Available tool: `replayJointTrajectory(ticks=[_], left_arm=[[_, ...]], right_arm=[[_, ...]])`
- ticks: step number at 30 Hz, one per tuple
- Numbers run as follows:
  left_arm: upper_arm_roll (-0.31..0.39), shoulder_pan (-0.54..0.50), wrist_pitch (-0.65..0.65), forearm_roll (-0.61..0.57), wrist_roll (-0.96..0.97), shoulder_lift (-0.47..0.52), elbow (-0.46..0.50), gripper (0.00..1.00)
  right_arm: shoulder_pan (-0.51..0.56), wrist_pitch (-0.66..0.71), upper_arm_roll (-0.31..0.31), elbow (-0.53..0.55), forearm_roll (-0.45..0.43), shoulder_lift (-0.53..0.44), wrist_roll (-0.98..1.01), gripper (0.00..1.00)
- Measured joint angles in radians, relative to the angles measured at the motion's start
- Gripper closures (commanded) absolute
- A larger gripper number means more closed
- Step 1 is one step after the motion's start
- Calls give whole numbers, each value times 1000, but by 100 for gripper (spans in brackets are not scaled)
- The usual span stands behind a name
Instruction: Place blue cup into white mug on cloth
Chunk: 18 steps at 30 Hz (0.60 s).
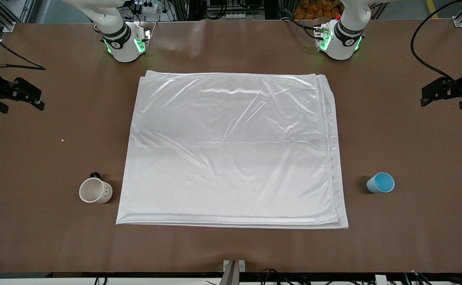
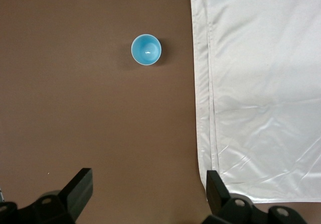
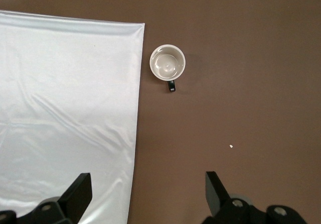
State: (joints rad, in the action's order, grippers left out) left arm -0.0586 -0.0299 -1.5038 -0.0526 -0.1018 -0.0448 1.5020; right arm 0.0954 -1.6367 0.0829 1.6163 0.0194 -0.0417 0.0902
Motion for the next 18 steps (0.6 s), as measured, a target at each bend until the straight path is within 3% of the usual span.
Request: replayJointTrajectory(ticks=[18], left_arm=[[-2,0,-4,-3,1,-16,7,0]], right_arm=[[0,0,-1,2,0,0,0,0]])
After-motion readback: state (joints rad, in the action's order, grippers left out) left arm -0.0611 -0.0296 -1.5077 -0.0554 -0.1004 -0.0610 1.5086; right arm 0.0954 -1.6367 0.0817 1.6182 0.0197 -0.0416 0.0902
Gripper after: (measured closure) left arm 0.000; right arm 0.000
